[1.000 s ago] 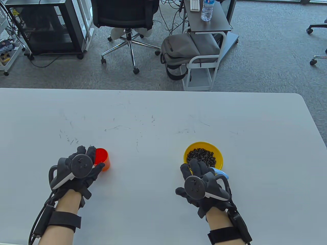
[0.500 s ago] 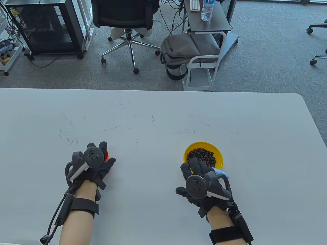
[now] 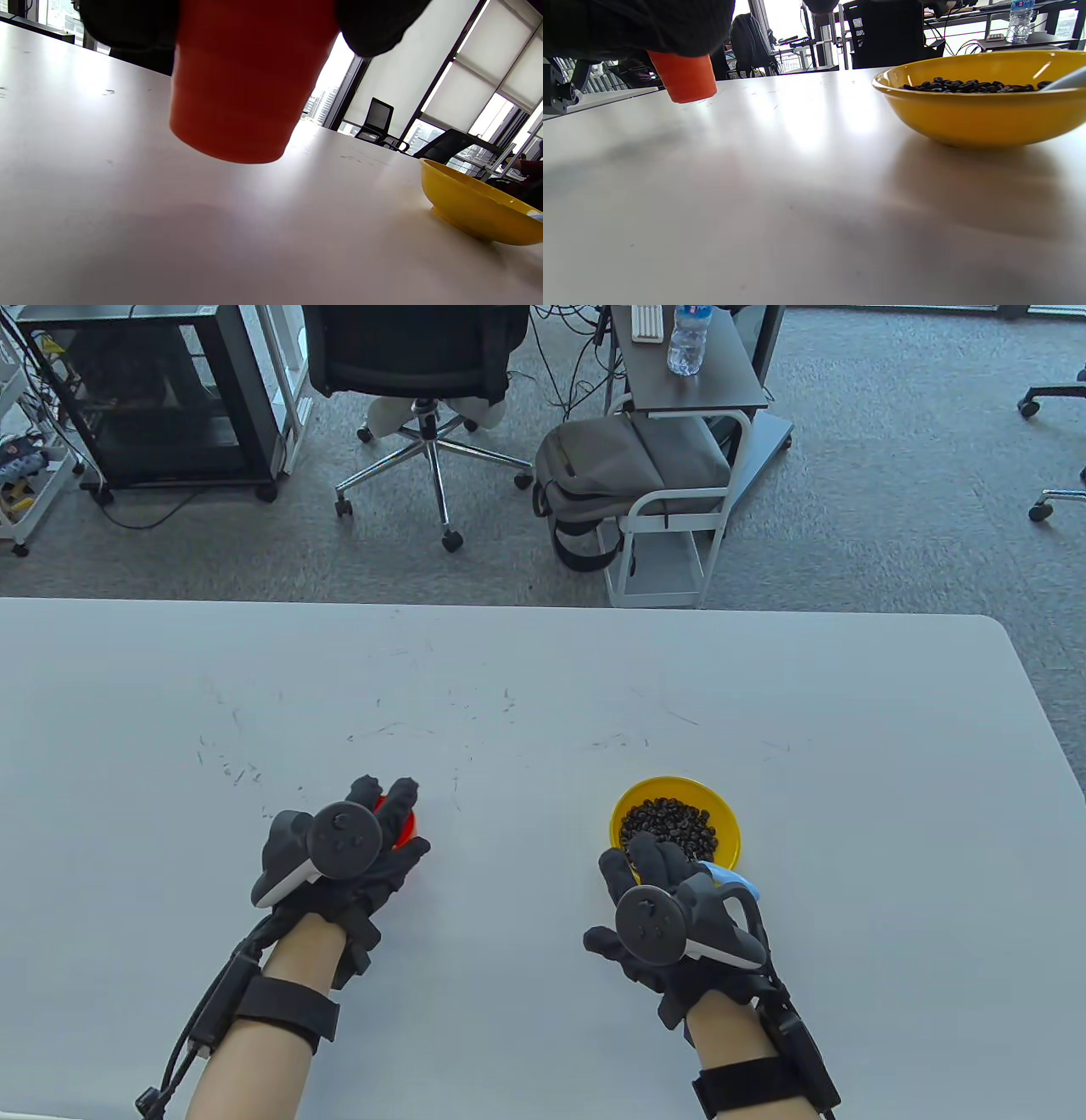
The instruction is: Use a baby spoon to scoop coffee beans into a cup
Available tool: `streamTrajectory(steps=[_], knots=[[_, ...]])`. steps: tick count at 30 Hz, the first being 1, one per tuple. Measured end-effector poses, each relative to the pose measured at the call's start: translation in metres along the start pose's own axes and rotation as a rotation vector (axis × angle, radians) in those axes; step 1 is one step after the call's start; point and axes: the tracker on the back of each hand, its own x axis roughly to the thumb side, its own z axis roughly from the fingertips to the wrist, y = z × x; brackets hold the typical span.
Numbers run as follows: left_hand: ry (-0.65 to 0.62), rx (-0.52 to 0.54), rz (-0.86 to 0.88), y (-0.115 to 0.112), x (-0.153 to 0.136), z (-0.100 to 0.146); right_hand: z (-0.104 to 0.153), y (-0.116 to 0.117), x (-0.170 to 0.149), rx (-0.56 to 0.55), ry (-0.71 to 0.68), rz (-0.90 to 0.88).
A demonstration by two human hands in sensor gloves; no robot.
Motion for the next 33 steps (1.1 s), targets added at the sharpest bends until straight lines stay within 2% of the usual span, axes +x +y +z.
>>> streamTrajectory(steps=[7, 13, 25, 33], knots=[[-0.166, -0.068, 0.005, -0.024, 0.044, 0.002, 0.0, 0.0, -0.001, 0.001, -0.001, -0.002], [-0.201, -0.142, 0.025, -0.05, 0.052, -0.001, 0.0, 0.001, -0.001, 0.009, 0.001, -0.001], [-0.233, -0.166, -0.042, -0.063, 0.057, 0.001, 0.0, 0.001, -0.001, 0.013, 0.004, -0.004], [-0.229, -0.187, -0.065, -0.06, 0.057, 0.003, 0.0, 0.001, -0.002, 0.012, 0.003, -0.003]])
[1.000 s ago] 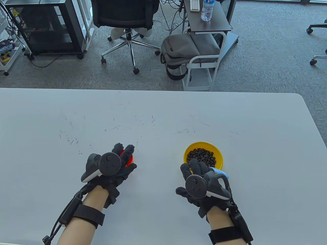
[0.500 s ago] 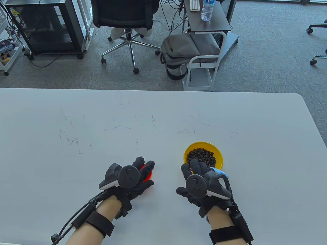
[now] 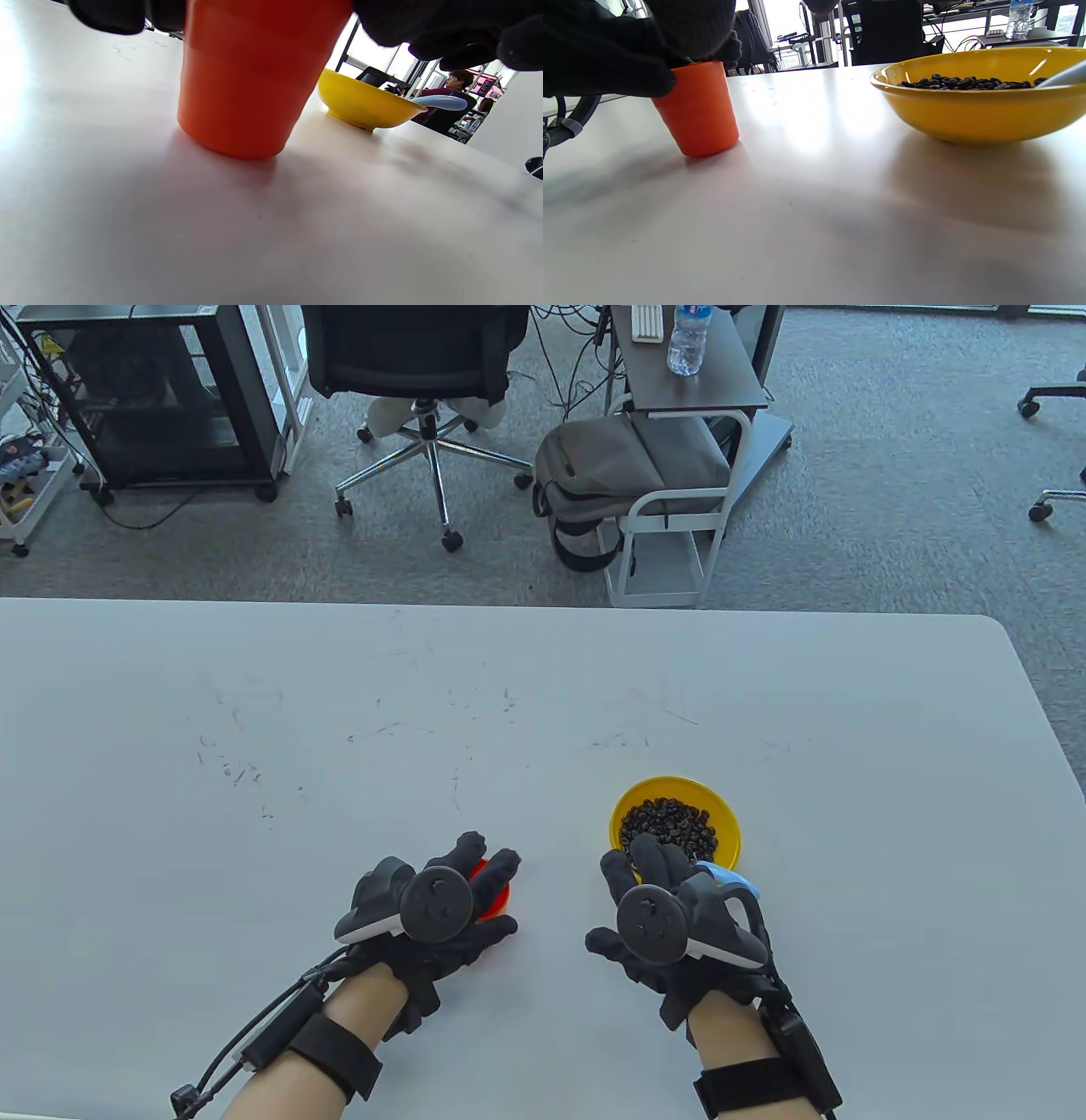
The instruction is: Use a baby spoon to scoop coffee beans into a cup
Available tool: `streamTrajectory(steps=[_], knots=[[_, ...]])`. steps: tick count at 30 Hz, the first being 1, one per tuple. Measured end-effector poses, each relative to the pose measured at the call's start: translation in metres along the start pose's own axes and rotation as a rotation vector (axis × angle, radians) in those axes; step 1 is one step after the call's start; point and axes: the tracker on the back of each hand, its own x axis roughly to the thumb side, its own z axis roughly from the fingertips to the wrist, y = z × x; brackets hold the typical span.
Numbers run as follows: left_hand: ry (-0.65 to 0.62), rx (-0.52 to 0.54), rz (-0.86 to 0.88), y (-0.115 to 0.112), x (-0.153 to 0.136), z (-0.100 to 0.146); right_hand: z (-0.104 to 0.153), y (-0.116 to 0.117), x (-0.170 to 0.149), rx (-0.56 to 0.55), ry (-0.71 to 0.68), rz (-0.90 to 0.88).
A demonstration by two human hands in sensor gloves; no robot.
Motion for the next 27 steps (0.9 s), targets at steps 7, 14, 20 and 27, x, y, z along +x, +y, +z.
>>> streamTrajectory(steps=[7, 14, 20, 27], knots=[[-0.005, 0.037, -0.128, 0.037, 0.004, 0.02, 0.0, -0.001, -0.001, -0.008, 0.001, -0.01], [0.09, 0.17, -0.148, 0.064, -0.025, 0.067, 0.001, -0.001, -0.003, -0.013, 0.004, -0.018], [0.205, 0.256, -0.2, 0.063, -0.06, 0.099, 0.003, -0.002, -0.01, -0.018, 0.028, -0.044], [0.265, 0.281, -0.137, 0.054, -0.086, 0.109, 0.009, -0.007, -0.026, -0.055, 0.085, -0.074]])
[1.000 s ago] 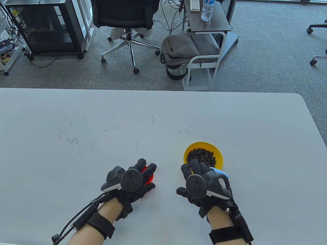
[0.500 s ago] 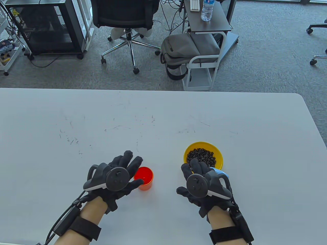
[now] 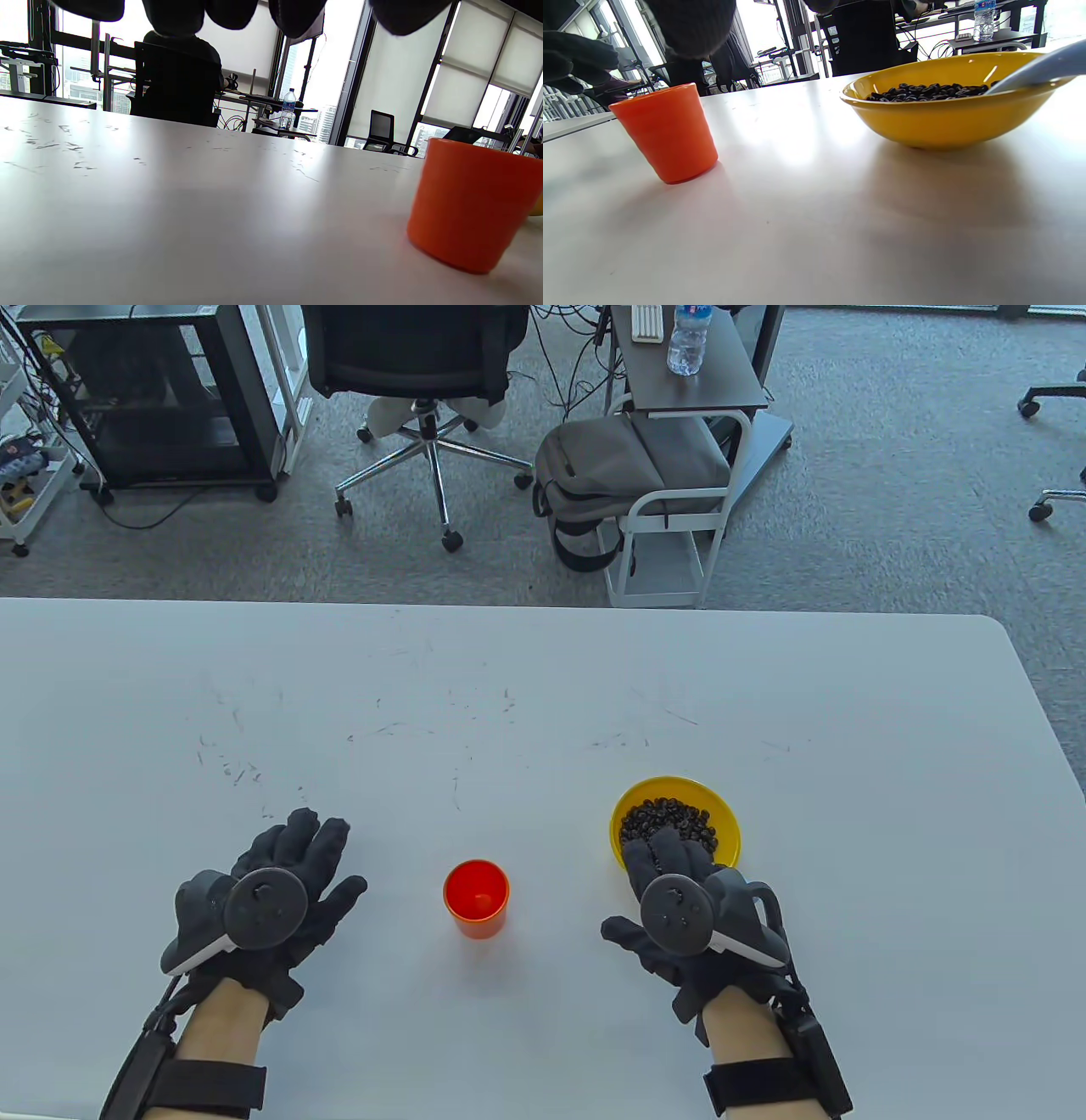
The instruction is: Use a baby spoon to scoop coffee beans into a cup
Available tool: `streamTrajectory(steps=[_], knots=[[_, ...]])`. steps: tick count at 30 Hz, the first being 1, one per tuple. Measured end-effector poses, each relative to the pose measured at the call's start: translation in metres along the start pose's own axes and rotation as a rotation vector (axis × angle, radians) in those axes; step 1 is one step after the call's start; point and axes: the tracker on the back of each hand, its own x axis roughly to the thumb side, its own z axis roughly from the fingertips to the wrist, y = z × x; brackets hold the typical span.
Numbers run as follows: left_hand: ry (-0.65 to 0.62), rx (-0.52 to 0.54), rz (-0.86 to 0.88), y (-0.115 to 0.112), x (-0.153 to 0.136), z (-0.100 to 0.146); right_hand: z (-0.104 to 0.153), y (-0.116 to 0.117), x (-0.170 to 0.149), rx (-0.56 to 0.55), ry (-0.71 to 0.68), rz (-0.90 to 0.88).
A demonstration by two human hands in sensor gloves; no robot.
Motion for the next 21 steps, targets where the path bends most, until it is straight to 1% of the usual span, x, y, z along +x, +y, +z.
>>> streamTrajectory(steps=[2, 5, 10, 11, 12, 13, 17, 19, 21], knots=[[0.001, -0.031, -0.001, -0.002, -0.001, 0.0, 0.002, -0.003, -0.006, -0.021, 0.024, -0.01], [-0.006, -0.019, -0.001, -0.003, 0.001, -0.001, 0.007, -0.01, -0.019, -0.064, 0.077, -0.008], [-0.019, -0.021, -0.006, -0.004, 0.005, -0.001, 0.018, -0.017, -0.048, -0.121, 0.208, -0.06], [-0.02, -0.025, -0.004, -0.004, 0.006, -0.001, 0.02, -0.017, -0.057, -0.118, 0.257, -0.091], [-0.022, -0.025, -0.001, -0.004, 0.006, -0.001, 0.02, -0.016, -0.06, -0.114, 0.275, -0.101], [-0.024, -0.025, 0.005, -0.004, 0.006, -0.001, 0.021, -0.015, -0.068, -0.109, 0.329, -0.125], [-0.032, -0.022, 0.025, -0.005, 0.006, -0.003, 0.021, -0.01, -0.082, -0.081, 0.436, -0.15], [-0.036, -0.025, 0.034, -0.005, 0.006, -0.004, 0.019, -0.008, -0.083, -0.074, 0.452, -0.138], [-0.039, -0.022, 0.037, -0.005, 0.006, -0.004, 0.015, -0.004, -0.08, -0.044, 0.46, -0.122]])
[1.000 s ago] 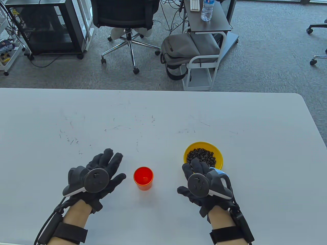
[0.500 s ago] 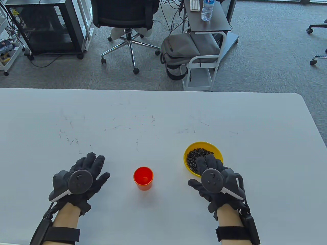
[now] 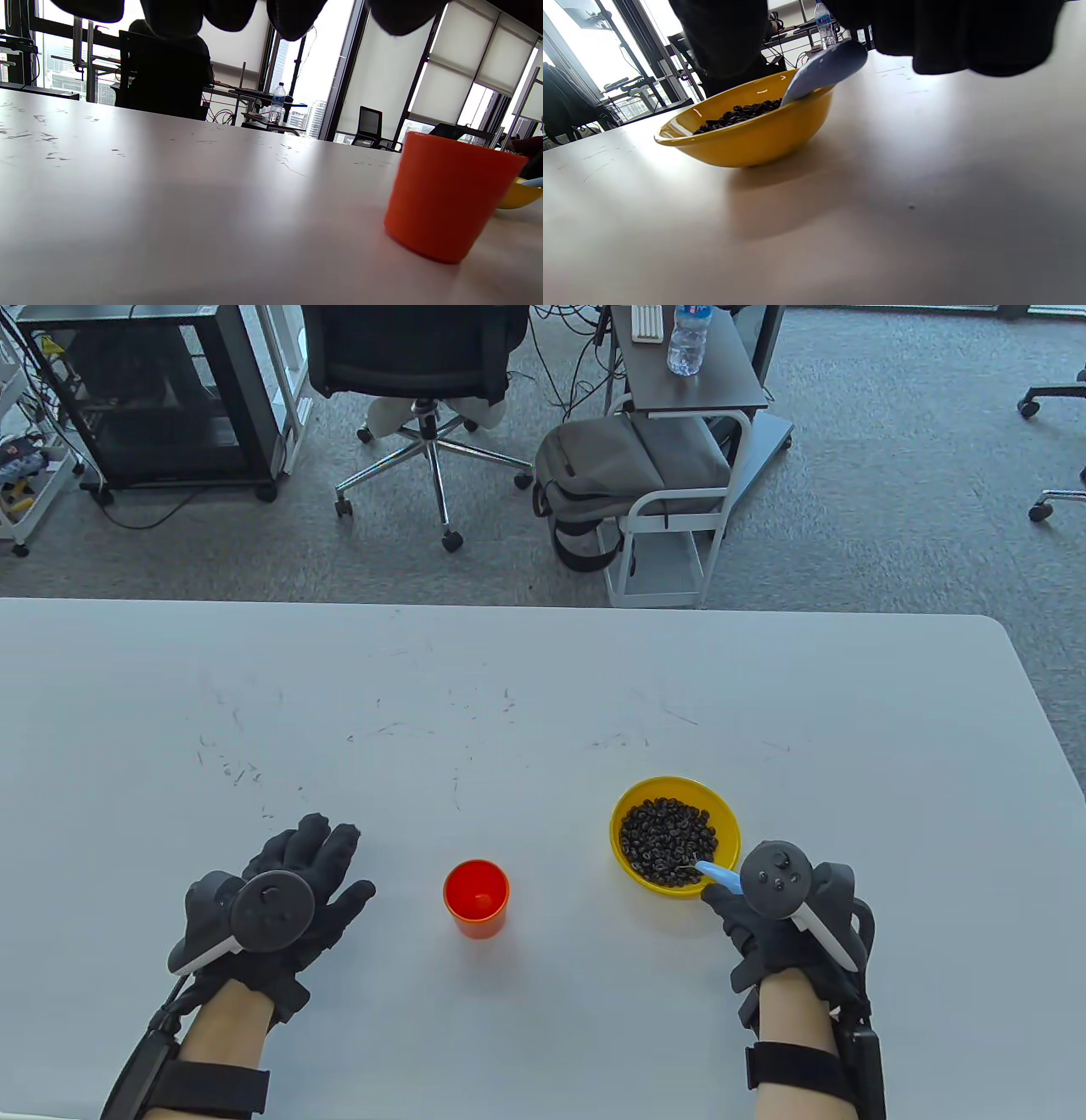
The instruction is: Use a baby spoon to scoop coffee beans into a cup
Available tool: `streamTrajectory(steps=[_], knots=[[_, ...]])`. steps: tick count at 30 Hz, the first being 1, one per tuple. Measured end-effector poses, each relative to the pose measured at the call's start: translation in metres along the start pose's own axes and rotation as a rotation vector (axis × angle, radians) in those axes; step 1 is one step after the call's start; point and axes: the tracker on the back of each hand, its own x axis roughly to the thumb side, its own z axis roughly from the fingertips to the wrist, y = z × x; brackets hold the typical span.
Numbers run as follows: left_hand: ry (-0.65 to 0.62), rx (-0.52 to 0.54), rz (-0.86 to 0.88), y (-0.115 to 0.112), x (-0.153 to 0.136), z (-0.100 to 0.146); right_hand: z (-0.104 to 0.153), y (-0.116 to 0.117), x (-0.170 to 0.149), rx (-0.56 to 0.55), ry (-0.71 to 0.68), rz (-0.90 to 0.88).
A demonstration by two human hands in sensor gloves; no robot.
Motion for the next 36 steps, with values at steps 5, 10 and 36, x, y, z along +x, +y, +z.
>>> streamTrajectory(steps=[5, 10, 36], knots=[[0.001, -0.006, 0.016, -0.001, 0.0, 0.0, -0.004, 0.008, 0.013, 0.001, -0.008, 0.111], [-0.005, -0.024, 0.019, -0.003, 0.004, -0.003, -0.009, 0.016, 0.019, 0.035, 0.0, 0.175], [-0.008, -0.026, 0.033, -0.002, 0.005, -0.003, -0.011, 0.028, 0.002, -0.048, 0.047, 0.003]])
